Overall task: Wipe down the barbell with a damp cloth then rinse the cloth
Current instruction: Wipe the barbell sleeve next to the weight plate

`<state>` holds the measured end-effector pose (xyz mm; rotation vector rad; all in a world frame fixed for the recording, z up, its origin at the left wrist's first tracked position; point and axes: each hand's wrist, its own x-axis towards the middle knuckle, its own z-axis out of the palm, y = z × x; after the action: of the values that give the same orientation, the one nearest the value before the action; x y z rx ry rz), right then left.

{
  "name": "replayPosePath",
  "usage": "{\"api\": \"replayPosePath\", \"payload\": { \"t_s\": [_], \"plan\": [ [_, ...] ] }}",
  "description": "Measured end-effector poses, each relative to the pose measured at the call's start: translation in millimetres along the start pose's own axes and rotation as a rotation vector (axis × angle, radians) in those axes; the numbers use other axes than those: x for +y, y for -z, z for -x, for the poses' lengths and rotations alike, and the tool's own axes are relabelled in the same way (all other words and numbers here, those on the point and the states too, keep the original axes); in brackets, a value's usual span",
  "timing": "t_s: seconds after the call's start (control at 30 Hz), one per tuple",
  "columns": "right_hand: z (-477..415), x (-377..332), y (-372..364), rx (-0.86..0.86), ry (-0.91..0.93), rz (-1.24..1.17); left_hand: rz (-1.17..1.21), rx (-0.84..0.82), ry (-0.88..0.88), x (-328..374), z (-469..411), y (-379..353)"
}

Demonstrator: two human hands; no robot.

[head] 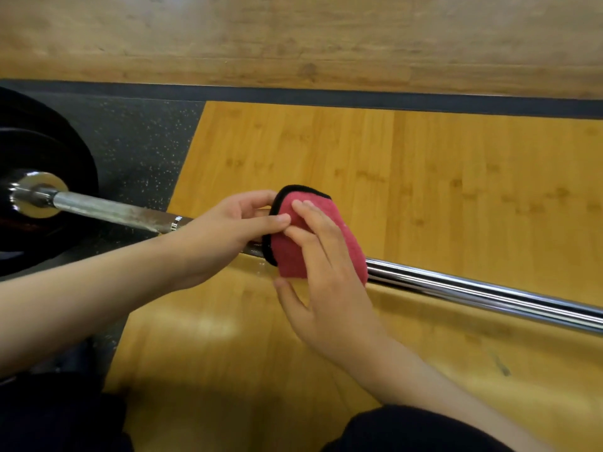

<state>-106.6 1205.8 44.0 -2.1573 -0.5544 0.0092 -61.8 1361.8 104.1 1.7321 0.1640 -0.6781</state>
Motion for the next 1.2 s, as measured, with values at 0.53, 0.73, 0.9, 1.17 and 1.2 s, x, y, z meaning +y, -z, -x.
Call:
{"api": "replayPosePath", "payload": {
  "t_s": [0.53, 0.73, 0.9, 1.17, 1.2],
  "plan": [
    [-69.5, -90.8, -39.1, -0.325, -0.234, -0.520, 0.082, 0.239, -0.226, -33.9, 101.1, 149.3],
    [-114.3, -149.7, -100.0, -0.355, -0.141, -0.410, 0.086, 0.500, -0.271, -51.2, 118.9, 222.5],
    [-152.7, -182.0, -156.9, -0.347, -0.150, -0.302, -0.082, 0.746, -0.314, -78.8, 112.7, 279.0],
    [-198.9, -207.6, -236.4, -0.286, -0.172, -0.118, -0.661, 0.792, -0.478, -90.6, 107.7, 317.2],
    [-201.5, -207.8, -241.6, -0.268, -0.172, -0.112, -0.705, 0.790, -0.504, -92.2, 106.2, 319.8]
  ]
}}
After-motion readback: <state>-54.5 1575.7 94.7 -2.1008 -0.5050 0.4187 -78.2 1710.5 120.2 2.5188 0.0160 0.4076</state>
